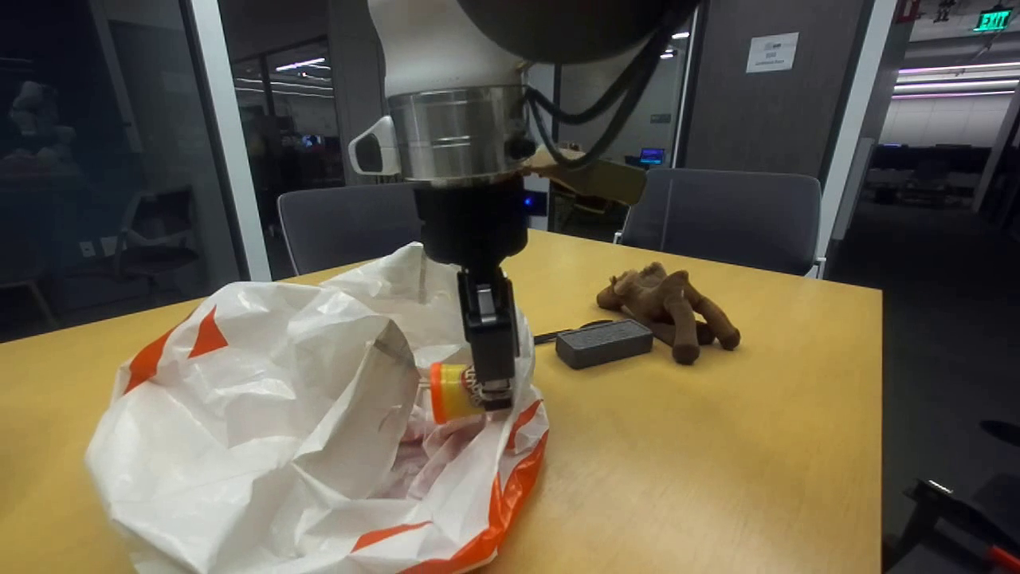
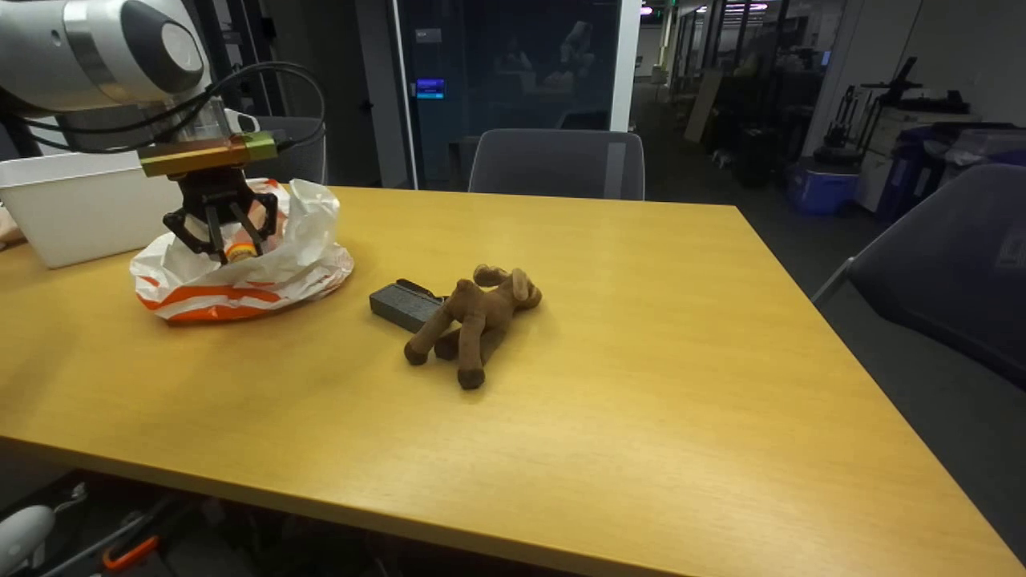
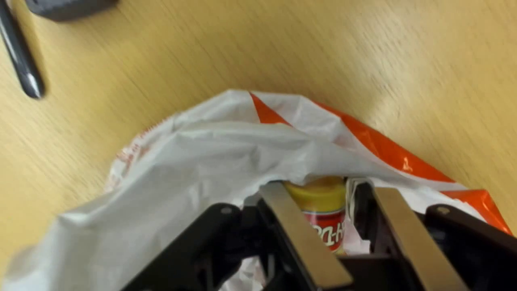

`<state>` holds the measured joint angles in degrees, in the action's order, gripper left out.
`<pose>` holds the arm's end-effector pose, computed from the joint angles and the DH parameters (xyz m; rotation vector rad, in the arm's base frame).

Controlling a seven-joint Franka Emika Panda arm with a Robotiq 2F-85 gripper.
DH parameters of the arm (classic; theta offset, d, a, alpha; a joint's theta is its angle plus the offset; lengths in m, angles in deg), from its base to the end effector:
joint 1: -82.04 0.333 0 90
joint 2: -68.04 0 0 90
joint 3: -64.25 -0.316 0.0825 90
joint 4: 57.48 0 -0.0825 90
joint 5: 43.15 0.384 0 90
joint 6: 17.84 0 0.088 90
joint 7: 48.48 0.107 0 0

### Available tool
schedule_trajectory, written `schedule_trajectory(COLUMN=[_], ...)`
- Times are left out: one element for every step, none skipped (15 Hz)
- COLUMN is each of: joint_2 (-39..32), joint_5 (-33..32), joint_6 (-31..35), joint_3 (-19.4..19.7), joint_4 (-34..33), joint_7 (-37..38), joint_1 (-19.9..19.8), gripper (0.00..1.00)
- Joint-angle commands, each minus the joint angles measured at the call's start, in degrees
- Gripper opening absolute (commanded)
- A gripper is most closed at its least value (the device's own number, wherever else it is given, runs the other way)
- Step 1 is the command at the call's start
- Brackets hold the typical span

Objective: Remove the toy moose and yellow container from the plastic bag and put them on the table

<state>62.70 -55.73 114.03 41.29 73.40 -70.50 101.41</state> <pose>0.3852 0.3448 0.3104 2.4181 1.7911 -0.0648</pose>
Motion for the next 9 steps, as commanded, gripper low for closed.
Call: schedule_trajectory(joint_2=[4.34, 5.73, 6.99, 8.59, 10.05, 11.68, 13.16, 14.88, 16.35], joint_5=[-3.40, -1.27, -0.46, -0.67, -1.02, -1.33, -1.66, -2.74, -3.81], joint_6=[-7.10, -7.02, -6.55, -6.47, -6.46, -6.82, -7.49, -8.56, -9.10], joint_3=[0.52, 0.23, 0.16, 0.25, 0.40, 0.59, 0.78, 1.14, 1.52], joint_4=[-0.91, -0.92, -0.85, -0.83, -0.75, -0.55, -0.41, -0.03, 0.49], joint_7=[6.11, 5.18, 4.49, 5.39, 6.31, 7.36, 8.55, 10.64, 12.52], joint_1=[1.26, 1.16, 1.21, 1.29, 1.31, 1.22, 1.07, 0.61, 0.12], gripper=[0.23, 0.23, 0.23, 0.23, 0.23, 0.23, 0.23, 0.23, 0.23])
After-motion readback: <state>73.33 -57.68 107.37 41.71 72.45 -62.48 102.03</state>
